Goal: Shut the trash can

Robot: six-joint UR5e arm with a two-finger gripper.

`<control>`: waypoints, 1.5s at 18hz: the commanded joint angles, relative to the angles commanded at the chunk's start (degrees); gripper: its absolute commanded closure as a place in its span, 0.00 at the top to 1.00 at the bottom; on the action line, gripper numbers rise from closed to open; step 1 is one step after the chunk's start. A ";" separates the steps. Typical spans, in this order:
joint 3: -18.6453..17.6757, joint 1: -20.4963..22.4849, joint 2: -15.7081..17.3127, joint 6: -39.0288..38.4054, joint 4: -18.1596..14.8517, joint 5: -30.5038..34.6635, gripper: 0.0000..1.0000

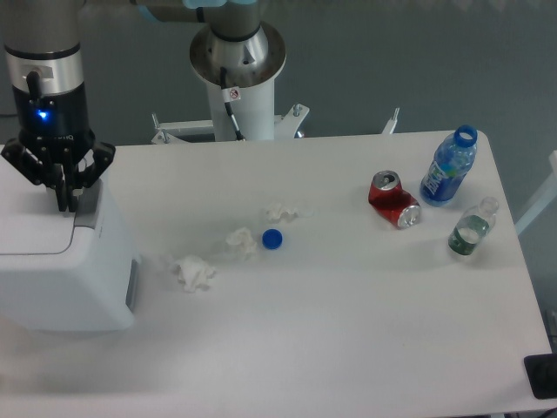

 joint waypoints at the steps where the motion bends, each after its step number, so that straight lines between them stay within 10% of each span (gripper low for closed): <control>1: 0.09 0.00 0.18 0.00 0.00 0.00 0.36; 18: -0.17 14.93 0.80 -0.26 -0.09 -0.26 0.46; 27: -0.09 23.91 -6.15 4.29 0.17 0.35 0.46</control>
